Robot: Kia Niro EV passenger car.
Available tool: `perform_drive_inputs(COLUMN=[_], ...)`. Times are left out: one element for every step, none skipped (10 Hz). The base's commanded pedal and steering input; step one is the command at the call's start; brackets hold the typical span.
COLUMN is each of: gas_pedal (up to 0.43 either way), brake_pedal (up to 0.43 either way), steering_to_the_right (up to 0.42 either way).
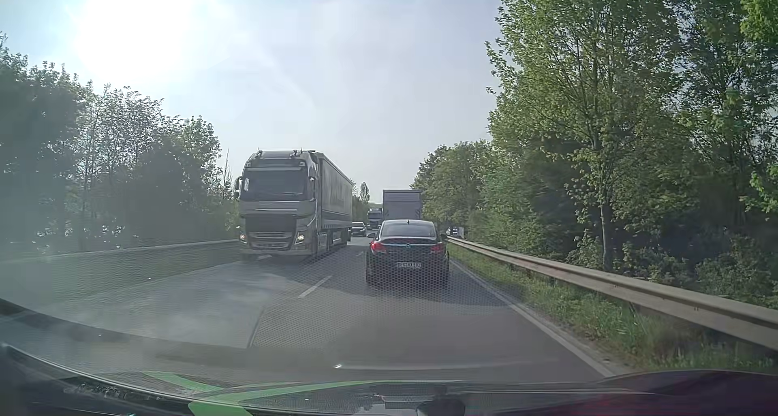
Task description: Follow the waypoints while adhering to traffic rules and regulations
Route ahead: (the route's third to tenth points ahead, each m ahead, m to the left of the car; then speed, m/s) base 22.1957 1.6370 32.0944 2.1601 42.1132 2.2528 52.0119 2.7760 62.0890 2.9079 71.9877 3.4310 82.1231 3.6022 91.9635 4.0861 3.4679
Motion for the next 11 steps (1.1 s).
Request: perform_drive_inputs(gas_pedal=[0.000, 0.000, 0.000, 0.000, 0.000, 0.000, 0.000, 0.000, 0.000, 0.000, 0.000], brake_pedal=[0.000, 0.000, 0.000, 0.000, 0.000, 0.000, 0.000, 0.000, 0.049, 0.079, 0.098], steering_to_the_right=[0.000, 0.000, 0.000, 0.000, 0.000, 0.000, 0.000, 0.000, 0.001, 0.001, 0.000])
